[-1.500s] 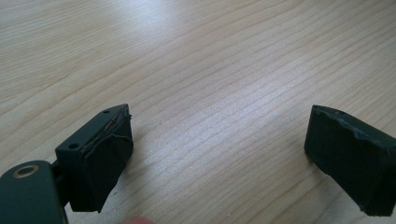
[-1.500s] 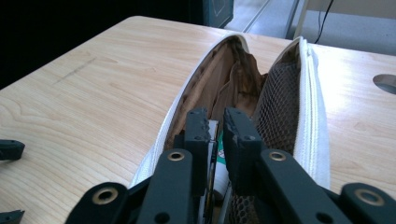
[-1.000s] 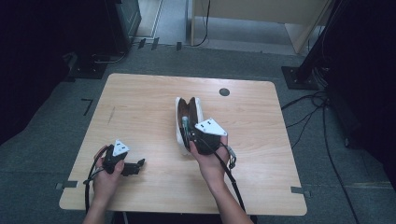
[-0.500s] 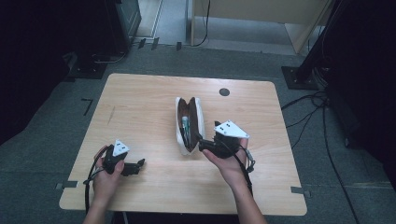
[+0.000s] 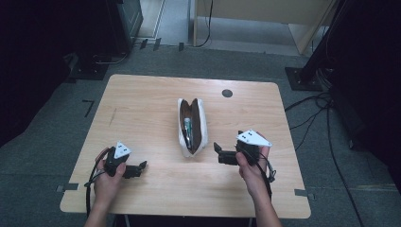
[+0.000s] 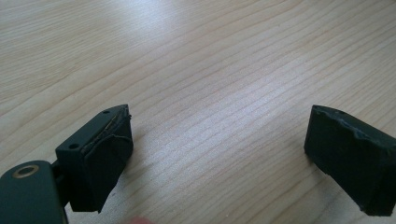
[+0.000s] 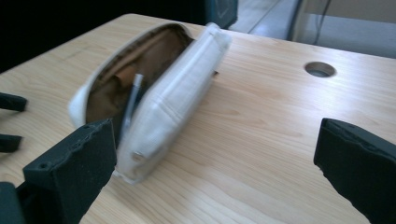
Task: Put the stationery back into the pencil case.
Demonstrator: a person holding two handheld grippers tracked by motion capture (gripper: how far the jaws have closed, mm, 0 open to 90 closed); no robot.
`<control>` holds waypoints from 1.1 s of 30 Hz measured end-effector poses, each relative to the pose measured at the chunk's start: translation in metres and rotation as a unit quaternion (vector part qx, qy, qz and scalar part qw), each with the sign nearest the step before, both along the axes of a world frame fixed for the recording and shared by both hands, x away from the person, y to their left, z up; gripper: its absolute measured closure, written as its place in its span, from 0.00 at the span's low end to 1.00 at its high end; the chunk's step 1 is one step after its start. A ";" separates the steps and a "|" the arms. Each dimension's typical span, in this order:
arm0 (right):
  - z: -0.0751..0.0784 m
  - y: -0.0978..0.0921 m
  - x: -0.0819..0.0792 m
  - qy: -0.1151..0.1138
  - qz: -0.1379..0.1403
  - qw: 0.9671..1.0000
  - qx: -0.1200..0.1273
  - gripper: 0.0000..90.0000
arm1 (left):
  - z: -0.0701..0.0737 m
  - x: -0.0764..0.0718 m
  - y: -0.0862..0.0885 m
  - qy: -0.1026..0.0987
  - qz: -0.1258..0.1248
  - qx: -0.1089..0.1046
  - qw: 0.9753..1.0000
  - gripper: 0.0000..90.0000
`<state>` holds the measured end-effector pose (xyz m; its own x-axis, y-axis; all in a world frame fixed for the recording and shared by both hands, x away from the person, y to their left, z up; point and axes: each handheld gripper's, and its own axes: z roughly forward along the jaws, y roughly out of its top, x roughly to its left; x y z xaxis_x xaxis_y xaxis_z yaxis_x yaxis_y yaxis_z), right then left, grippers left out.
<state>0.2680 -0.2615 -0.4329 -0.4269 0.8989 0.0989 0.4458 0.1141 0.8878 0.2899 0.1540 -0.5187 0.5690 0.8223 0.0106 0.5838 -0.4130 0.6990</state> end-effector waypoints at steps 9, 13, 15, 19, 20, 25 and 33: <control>-0.019 -0.031 -0.008 0.021 -0.026 0.999 -0.018 0.00 | 0.000 0.000 0.000 -0.002 -0.001 0.000 1.000 0.09; -0.029 -0.045 -0.012 0.031 -0.038 0.999 -0.020 0.00 | 0.000 0.000 -0.001 -0.002 -0.001 0.000 1.000 0.09; -0.034 -0.053 -0.014 0.036 -0.044 0.998 -0.022 0.00 | 0.000 -0.001 -0.001 -0.002 -0.002 0.001 1.000 0.09; -0.042 -0.064 -0.019 0.044 -0.049 0.997 -0.033 0.00 | 0.000 -0.001 -0.001 -0.003 -0.001 0.001 1.000 0.09; -0.044 -0.066 -0.020 0.047 -0.051 0.997 -0.033 0.00 | 0.000 -0.001 -0.001 -0.003 -0.001 0.001 1.000 0.09; -0.057 -0.083 -0.025 0.065 -0.069 0.995 -0.032 0.00 | 0.000 -0.001 -0.001 -0.004 0.000 0.001 1.000 0.09; -0.076 -0.112 -0.035 0.088 -0.093 0.991 -0.039 0.00 | 0.000 -0.001 -0.001 -0.002 -0.004 0.001 1.000 0.09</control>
<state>0.2328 -0.3731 -0.5088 -0.2355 0.9682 0.0851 0.6130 0.0800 0.7861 0.2885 0.1528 -0.5187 0.5756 0.8176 0.0137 0.5778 -0.4185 0.7007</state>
